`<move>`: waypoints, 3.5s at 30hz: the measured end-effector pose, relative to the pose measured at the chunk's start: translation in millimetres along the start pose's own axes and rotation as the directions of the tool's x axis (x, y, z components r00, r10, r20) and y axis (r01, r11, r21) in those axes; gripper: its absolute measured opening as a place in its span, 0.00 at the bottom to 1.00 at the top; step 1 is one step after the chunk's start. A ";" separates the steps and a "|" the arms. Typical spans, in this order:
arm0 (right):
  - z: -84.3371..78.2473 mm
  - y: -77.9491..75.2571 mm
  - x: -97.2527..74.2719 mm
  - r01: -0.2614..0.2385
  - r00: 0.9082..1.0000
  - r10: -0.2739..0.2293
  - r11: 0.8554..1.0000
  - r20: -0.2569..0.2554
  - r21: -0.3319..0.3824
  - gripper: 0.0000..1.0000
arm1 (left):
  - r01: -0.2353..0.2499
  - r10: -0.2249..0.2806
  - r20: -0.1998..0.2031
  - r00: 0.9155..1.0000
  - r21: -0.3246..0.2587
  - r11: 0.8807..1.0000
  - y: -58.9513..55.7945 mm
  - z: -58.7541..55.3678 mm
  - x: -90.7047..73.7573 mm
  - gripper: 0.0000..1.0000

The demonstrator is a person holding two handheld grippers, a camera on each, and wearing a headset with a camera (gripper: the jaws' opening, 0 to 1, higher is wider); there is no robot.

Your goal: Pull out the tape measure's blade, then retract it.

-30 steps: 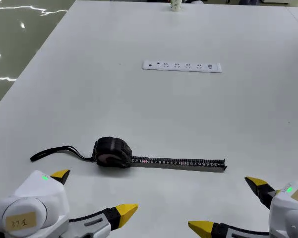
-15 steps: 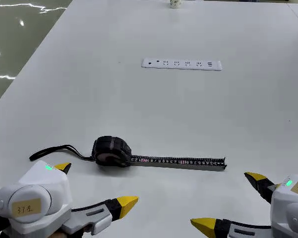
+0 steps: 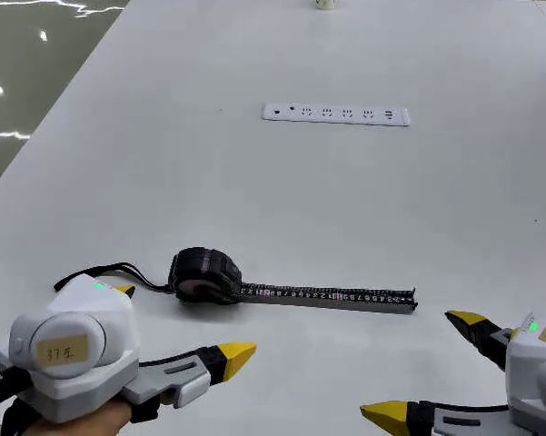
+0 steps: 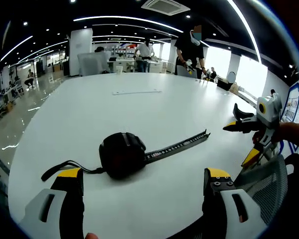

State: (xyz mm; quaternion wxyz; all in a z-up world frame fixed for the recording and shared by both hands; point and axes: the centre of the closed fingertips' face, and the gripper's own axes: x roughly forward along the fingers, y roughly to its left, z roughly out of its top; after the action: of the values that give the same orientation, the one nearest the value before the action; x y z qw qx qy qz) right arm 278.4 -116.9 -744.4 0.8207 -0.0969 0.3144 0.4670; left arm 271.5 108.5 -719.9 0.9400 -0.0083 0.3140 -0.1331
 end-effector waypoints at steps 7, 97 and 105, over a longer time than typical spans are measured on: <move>-1.6 -8.6 2.8 -0.029 0.999 0.028 0.999 -0.029 -0.044 0.96 | -0.004 0.004 0.001 1.000 -0.018 1.000 2.0 3.3 8.9 0.98; -12.9 -87.9 53.4 -0.317 0.933 0.193 0.839 -0.304 -0.442 0.13 | -0.174 0.170 -0.036 0.985 -0.233 0.957 36.6 4.4 75.5 0.64; -15.2 -89.1 53.9 -0.336 0.925 0.204 0.835 -0.322 -0.436 0.13 | -0.173 0.172 -0.026 0.985 -0.248 0.953 37.5 5.0 75.8 0.64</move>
State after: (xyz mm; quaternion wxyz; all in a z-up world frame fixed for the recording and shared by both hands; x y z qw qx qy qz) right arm 365.4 -134.3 -801.0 0.6464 -0.3139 0.3041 0.6254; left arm 341.8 125.0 -764.2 0.9388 -0.0984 0.3298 -0.0101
